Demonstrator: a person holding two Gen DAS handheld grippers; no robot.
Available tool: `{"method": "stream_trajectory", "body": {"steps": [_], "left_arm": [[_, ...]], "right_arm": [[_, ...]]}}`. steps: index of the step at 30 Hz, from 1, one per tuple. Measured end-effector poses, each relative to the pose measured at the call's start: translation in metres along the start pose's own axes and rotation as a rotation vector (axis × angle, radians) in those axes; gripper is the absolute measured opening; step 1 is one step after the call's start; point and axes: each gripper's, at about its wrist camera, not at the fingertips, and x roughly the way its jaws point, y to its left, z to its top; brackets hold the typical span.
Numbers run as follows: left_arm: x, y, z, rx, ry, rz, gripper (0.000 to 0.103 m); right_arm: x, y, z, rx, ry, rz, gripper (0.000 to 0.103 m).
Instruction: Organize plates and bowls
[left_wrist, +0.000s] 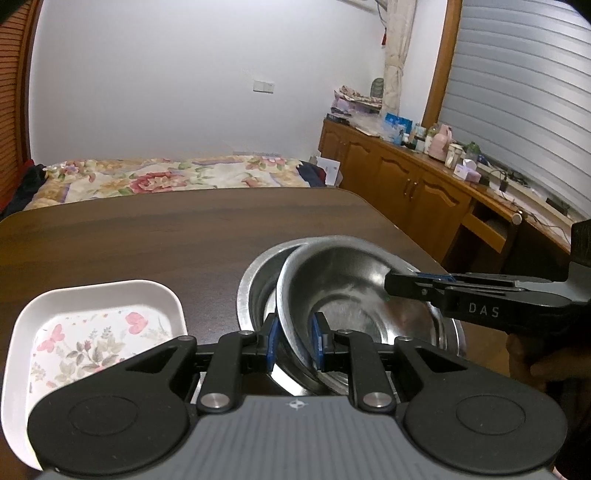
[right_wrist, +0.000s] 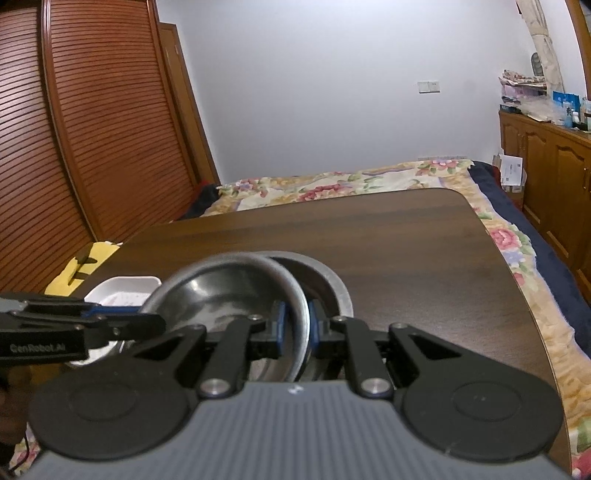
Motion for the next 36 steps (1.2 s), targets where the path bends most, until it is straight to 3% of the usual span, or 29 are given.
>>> {"method": "stream_trajectory", "body": {"steps": [8, 10, 13, 15, 17, 19, 20, 27, 36], "left_arm": [[-0.014, -0.002, 0.001, 0.005, -0.051, 0.028, 0.021], [-0.019, -0.002, 0.0, 0.014, -0.066, 0.04, 0.026], [-0.024, -0.004, -0.004, 0.014, -0.1, 0.054, 0.047], [-0.026, -0.004, -0.006, 0.019, -0.122, 0.072, 0.067], [-0.027, -0.004, -0.008, 0.025, -0.139, 0.093, 0.077], [-0.027, -0.005, -0.01, 0.023, -0.154, 0.113, 0.087], [-0.026, -0.005, -0.011, 0.02, -0.161, 0.12, 0.091], [-0.016, -0.009, -0.018, 0.041, -0.147, 0.154, 0.096], [-0.01, -0.01, -0.025, 0.049, -0.13, 0.141, 0.096]], "right_arm": [[-0.015, -0.001, 0.004, 0.019, -0.047, 0.004, 0.016], [-0.021, -0.001, 0.001, 0.022, -0.065, -0.002, 0.02], [-0.03, -0.002, -0.004, 0.025, -0.101, -0.023, 0.043], [-0.035, -0.001, -0.006, 0.015, -0.127, -0.038, 0.049], [-0.038, 0.001, -0.009, -0.014, -0.143, -0.043, 0.06], [-0.04, 0.002, -0.012, -0.039, -0.167, -0.046, 0.085], [-0.04, 0.002, -0.012, -0.038, -0.176, -0.051, 0.09], [-0.037, -0.001, -0.016, -0.04, -0.207, -0.09, 0.103], [-0.03, 0.004, -0.02, -0.066, -0.187, -0.098, 0.103]]}}
